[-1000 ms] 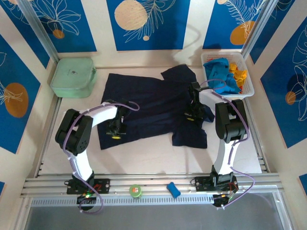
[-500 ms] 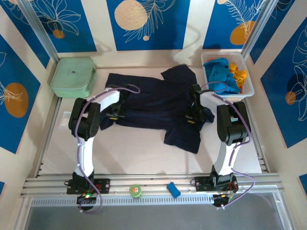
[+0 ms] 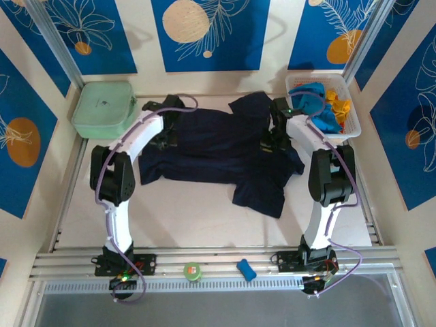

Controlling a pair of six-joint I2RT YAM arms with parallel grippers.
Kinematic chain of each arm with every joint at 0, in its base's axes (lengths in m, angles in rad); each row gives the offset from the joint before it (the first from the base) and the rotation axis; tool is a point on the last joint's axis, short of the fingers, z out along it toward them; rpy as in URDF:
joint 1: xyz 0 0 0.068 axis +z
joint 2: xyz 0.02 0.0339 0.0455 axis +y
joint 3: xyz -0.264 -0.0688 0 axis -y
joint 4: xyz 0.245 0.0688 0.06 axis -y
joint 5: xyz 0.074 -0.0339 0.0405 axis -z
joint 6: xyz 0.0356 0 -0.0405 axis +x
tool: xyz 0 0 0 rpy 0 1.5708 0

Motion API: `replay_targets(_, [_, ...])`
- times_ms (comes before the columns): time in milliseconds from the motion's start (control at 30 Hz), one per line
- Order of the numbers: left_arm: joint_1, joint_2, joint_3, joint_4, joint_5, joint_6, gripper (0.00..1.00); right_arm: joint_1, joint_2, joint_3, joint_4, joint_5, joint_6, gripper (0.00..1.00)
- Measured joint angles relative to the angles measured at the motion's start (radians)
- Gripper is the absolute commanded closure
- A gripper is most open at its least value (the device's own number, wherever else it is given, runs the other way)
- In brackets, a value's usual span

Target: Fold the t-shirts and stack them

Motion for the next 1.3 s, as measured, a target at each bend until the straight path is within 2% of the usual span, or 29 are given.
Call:
replay_targets(100, [0.009, 0.057, 0.152, 0.0, 0.001, 0.018, 0.86, -0.001, 0.057, 0.168, -0.012, -0.004, -0.052, 1.0])
replay_targets(300, [0.042, 0.3, 0.381, 0.089, 0.017, 0.046, 0.9, -0.009, 0.355, 0.507, 0.009, 0.046, -0.169, 1.0])
replay_targets(500, [0.07, 0.495, 0.491, 0.169, 0.02, 0.08, 0.92, -0.041, 0.701, 0.859, -0.062, 0.085, -0.209, 1.0])
replay_targets(600, [0.08, 0.525, 0.498, 0.201, 0.024, 0.097, 0.92, -0.064, 0.772, 0.947, -0.095, 0.077, -0.206, 1.0])
replay_targets(733, [0.087, 0.537, 0.506, 0.224, 0.032, 0.098, 0.92, -0.081, 0.77, 0.966, -0.121, 0.079, -0.199, 1.0])
replay_targets(833, [0.089, 0.55, 0.519, 0.225, 0.055, 0.088, 1.0, -0.091, 0.77, 0.959, -0.158, 0.079, -0.193, 1.0])
replay_targets(967, [0.092, 0.561, 0.503, 0.212, 0.082, 0.068, 1.0, -0.093, 0.768, 0.947, -0.171, 0.075, -0.187, 1.0])
replay_targets(1167, [0.093, 0.462, 0.31, 0.294, 0.114, 0.033, 1.0, -0.093, 0.74, 0.899, -0.179, 0.072, -0.187, 1.0])
replay_targets(1300, [0.092, 0.346, 0.106, 0.359, 0.131, 0.014, 1.0, -0.088, 0.65, 0.737, -0.161, 0.072, -0.187, 1.0])
